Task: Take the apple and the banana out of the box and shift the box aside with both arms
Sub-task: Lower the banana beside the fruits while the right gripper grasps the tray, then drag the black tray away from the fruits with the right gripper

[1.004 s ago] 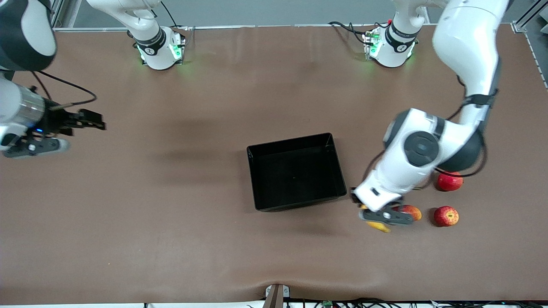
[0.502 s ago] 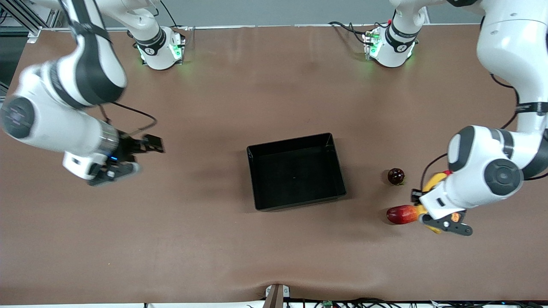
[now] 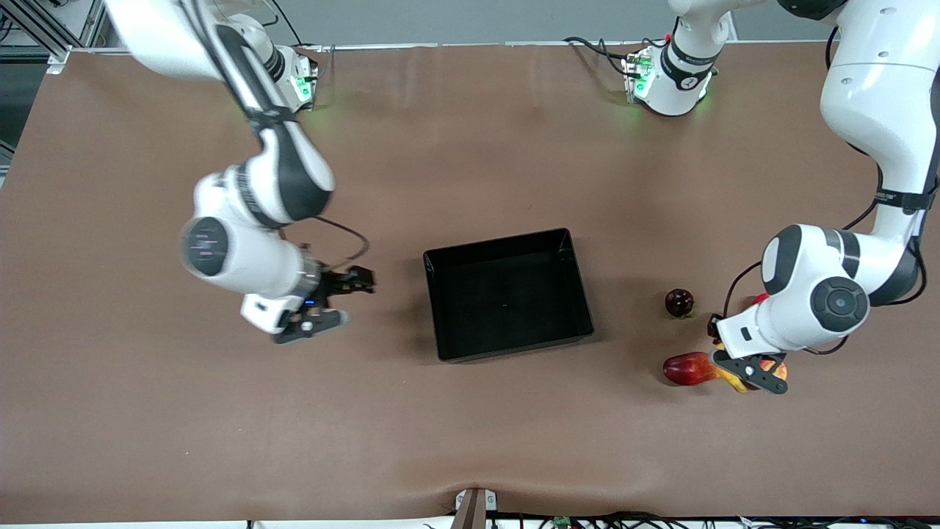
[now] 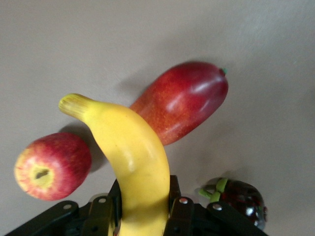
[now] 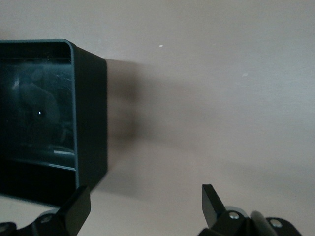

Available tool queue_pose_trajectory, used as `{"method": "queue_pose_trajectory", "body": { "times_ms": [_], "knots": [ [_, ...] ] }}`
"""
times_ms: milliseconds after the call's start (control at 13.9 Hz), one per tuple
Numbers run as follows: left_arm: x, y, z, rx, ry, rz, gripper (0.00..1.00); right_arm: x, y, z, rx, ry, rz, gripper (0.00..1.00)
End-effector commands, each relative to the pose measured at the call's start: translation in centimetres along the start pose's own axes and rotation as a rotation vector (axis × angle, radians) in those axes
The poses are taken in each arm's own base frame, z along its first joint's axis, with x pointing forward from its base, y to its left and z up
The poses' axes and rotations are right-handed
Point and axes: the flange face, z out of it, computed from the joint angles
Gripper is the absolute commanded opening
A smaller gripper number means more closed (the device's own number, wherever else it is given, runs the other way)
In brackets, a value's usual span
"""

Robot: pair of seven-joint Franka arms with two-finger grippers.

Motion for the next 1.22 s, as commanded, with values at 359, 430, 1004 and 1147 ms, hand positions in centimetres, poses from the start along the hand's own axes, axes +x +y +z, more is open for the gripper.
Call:
{"method": "queue_pose_trajectory", "body": {
  "times_ms": [359,430,1004,1147],
  "knots": [
    [-5.9,1.5,3.4,0.005,0.029,0.008,0.0,3.4,-8.2,7.5,0.012,0.069,0.097,1.0],
    [-6.1,1.7,4.0,0.0,0.029,0.01,0.0,3.4,-8.5,8.4,0.012,0.075,0.106,1.0],
    [-7.3,1.6,6.9,-0.019,0.05,-0.003,0.99,2.7,-10.7,11.6,0.004,0.086,0.202,0.0],
    [-7.0,1.0,4.8,0.012,0.071,0.013,1.0,2.8,-10.5,11.0,-0.001,0.086,0.193,0.0]
  ]
}}
